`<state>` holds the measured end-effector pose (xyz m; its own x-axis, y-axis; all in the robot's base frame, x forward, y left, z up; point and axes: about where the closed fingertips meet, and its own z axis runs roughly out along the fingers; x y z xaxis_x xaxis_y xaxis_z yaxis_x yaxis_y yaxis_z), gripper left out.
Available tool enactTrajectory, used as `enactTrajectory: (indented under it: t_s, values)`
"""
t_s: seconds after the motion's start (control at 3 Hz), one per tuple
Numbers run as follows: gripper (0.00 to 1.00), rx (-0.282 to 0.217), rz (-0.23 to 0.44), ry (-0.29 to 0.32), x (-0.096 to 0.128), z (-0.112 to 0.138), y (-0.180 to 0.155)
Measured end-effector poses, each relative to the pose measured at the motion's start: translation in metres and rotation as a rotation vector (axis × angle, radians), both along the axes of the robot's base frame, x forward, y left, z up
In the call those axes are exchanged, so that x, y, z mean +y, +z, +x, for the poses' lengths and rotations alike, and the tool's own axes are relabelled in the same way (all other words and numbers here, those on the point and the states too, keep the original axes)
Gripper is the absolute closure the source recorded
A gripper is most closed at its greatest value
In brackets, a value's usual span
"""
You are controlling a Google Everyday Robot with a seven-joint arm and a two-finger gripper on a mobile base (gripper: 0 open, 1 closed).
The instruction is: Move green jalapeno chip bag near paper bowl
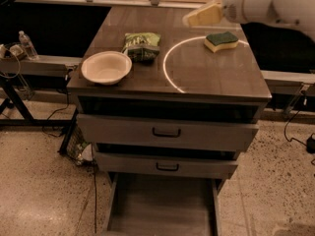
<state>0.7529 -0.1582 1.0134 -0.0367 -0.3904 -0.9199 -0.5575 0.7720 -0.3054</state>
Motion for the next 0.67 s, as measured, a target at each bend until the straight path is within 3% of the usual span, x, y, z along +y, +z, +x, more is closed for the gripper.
enactTrajectory:
  t_s: [0.33,0.67]
  values:
    - [0.00,-0.064,0.022,-0.056,-0.0224,0.0010,0.0192]
    - [0.00,-0.064,0.022,-0.056,-0.0224,0.0010,0.0192]
